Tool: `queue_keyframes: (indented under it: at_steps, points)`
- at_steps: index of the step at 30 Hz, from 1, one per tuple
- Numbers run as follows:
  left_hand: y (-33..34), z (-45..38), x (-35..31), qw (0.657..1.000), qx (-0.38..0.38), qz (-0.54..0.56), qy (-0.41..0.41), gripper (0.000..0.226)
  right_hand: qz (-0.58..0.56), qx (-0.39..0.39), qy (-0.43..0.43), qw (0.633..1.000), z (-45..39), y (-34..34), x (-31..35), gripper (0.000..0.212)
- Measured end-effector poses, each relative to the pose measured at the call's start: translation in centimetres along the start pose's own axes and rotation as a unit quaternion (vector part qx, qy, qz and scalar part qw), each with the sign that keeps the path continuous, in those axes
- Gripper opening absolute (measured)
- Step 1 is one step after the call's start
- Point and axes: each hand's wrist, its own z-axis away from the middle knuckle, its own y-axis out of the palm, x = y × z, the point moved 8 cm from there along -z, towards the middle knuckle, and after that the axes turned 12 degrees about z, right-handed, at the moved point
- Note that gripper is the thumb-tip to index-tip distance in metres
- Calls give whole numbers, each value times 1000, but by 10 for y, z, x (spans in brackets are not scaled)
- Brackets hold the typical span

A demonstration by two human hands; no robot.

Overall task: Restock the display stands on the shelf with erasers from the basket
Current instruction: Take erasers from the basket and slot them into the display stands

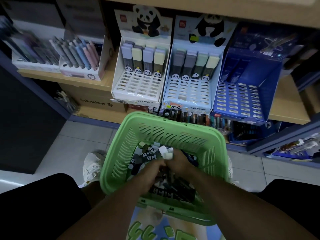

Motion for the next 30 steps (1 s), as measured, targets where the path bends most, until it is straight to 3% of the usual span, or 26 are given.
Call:
queue_keyframes:
  at_steps: [2, 4, 7, 9, 12, 14, 15, 17, 18, 19, 20, 22, 23, 27, 30]
  points:
    - [8, 10, -17, 981, -9, 192, 17, 43, -60, -7, -1, 998, 2, -1, 27, 27]
    - [9, 18, -32, 950, -18, 311, 18, 55, -103, -28, -2, 994, 10, -4, 56, 25]
    - [13, 42, -60, 929, -26, 362, 68, 60, -70, -83, -48, 993, 27, -10, 94, 14]
    - [19, 54, -75, 901, -14, 420, 106, 54, -35, -94, -76, 992, 42, -16, 115, 19]
    - [24, 72, -87, 908, -5, 402, 122, 50, 109, -116, -115, 981, 61, -37, 144, 32]
    - [33, 84, -95, 901, 21, 422, 102, 56, 232, -148, -149, 950, 77, -56, 166, 43]
    - [30, 92, -101, 912, -11, 393, 114, 58, 259, -162, -173, 936, 87, -65, 179, 40]
    - [19, 109, -126, 922, -73, 354, 143, 45, 202, -149, -193, 948, 105, -81, 195, 17]
    - [28, 125, -135, 890, -23, 438, 126, 35, 160, -129, -189, 960, 113, -88, 201, 20]
    - [40, 144, -155, 920, 46, 322, 219, 31, 127, -108, -181, 969, 120, -95, 207, 25]
    - [35, 148, -159, 942, -31, 227, 246, 37, 104, -89, -173, 975, 125, -102, 210, 28]
    - [58, 143, -154, 945, 79, 272, 166, 55, 61, -59, -151, 985, 133, -116, 214, 27]
    - [60, 150, -162, 943, 111, 261, 174, 60, 39, -38, -139, 989, 136, -121, 216, 29]
    - [79, 181, -197, 962, 144, 132, 191, 68, -81, 71, -122, 987, 138, -137, 224, 37]
    - [79, 190, -219, 964, 187, 72, 175, 65, -107, 104, -118, 982, 132, -151, 230, 32]
